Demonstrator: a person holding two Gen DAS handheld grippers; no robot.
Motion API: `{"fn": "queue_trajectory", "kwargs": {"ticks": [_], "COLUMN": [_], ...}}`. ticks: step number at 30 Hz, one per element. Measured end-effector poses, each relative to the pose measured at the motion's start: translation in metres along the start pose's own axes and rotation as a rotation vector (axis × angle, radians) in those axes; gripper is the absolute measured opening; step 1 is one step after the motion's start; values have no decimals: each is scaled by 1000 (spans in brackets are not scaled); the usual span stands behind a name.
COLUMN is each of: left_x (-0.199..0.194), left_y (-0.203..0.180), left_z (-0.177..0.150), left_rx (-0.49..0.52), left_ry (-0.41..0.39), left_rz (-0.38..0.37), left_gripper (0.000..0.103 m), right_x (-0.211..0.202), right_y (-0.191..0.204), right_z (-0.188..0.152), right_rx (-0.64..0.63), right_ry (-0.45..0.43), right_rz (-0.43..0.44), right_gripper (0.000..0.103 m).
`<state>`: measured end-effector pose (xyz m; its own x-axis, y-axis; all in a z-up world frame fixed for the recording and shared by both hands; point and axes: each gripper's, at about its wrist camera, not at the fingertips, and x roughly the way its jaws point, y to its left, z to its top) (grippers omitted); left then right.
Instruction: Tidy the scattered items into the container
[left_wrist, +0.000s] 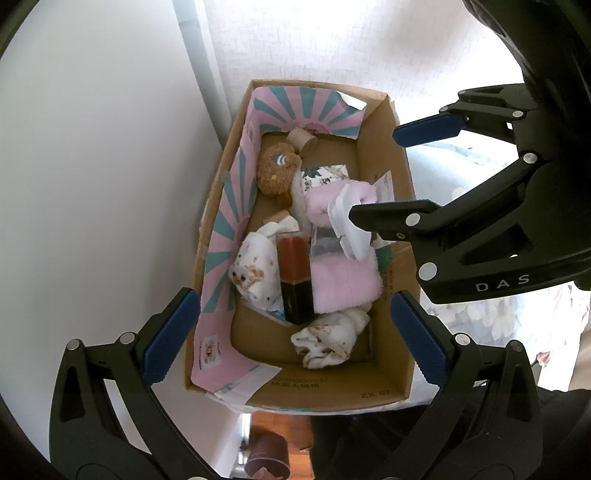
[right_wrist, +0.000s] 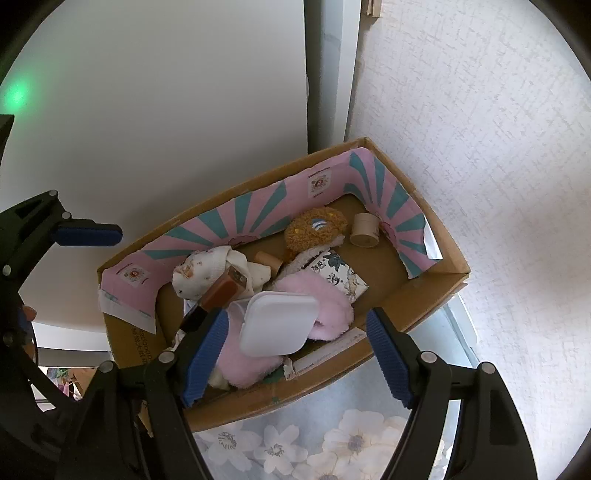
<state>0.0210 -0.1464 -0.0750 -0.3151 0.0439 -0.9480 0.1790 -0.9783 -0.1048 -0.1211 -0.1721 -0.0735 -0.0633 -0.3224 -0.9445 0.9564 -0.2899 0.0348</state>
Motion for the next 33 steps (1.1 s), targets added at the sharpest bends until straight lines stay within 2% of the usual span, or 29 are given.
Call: {"fn": "queue_trajectory", "kwargs": {"ticks": [21,28,33], "left_x": [-19,-35,-47], "left_y": [-8,-18,-31], "left_z": [7,21,35], "left_rx": [34,76,98], "left_ry": [-44,-91,-135], "left_rz": [38,87,99], "left_gripper": [103,103,103], "right_x": [-19,-48,-76], "right_y": [-3,-20,-38], "right_z": [-3,-12,-35], "right_rx": [43,197,359], "right_ry": [-13,-34,-53], "right_rz": [-38,-107,-167], "right_gripper": [73,73,73]}}
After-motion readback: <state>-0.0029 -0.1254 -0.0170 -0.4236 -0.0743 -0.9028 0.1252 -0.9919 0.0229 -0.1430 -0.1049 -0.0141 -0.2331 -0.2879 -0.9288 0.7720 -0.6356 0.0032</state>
